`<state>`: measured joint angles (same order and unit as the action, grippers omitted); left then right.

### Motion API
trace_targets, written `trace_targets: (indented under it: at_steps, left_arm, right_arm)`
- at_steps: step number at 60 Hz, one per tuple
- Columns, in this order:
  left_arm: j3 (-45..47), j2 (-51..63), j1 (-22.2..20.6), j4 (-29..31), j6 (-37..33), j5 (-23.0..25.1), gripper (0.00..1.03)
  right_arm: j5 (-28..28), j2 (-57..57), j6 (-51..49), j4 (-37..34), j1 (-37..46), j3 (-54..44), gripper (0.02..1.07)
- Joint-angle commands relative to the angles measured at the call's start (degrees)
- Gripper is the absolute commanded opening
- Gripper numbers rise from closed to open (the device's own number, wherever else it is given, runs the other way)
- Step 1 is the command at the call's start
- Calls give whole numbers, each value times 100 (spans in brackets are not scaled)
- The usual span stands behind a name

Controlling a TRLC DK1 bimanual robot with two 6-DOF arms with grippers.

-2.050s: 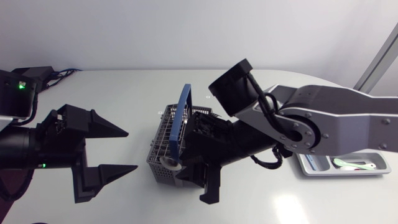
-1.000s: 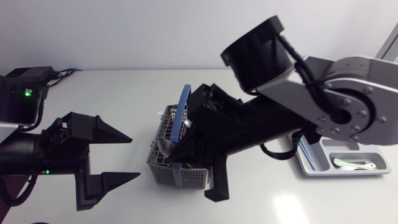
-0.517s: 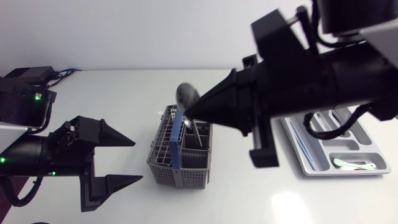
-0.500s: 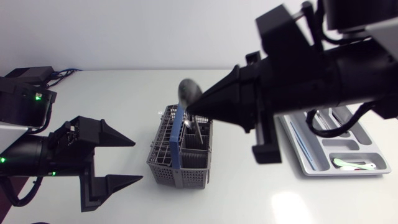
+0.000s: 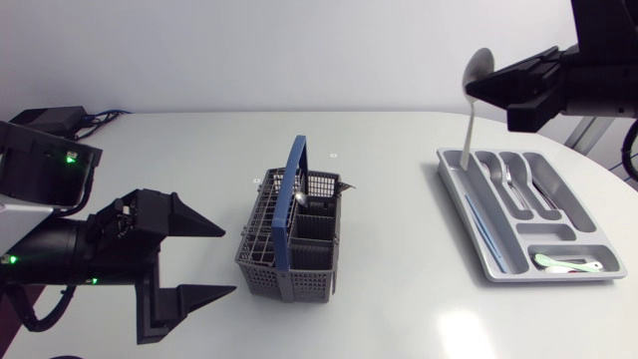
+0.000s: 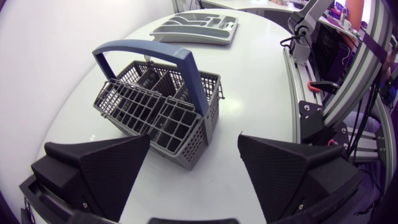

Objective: Sort the cutlery from the basket into the organizer compartments.

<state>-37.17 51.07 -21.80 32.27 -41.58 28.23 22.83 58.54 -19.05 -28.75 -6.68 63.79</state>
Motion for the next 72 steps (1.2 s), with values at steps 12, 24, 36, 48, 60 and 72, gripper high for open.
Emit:
trace_targets:
  at_steps: [12, 24, 36, 48, 60, 72]
  left_arm:
    - [17, 79, -87, -19, 133, -37, 98]
    - [34, 26, -79, 7, 133, -37, 98]
    - [52, 8, -79, 16, 124, -45, 98]
    - [69, 8, -61, 16, 115, -45, 98]
    - [25, 26, -87, 16, 115, -54, 98]
    - [-10, 44, -166, 16, 133, -125, 98]
  right_arm:
    - [-499, 931, 85, -43, 1151, 310, 7]
    - [-973, 1766, 112, 168, 1582, 485, 7]
    - [-1167, 2636, 270, 423, 1889, 740, 7]
    - [-1149, 3506, 534, 546, 2188, 1065, 7]
    - [-1026, 4271, 806, 212, 2364, 1698, 7]
    - [-1079, 5070, 1079, -385, 2434, 2577, 7]
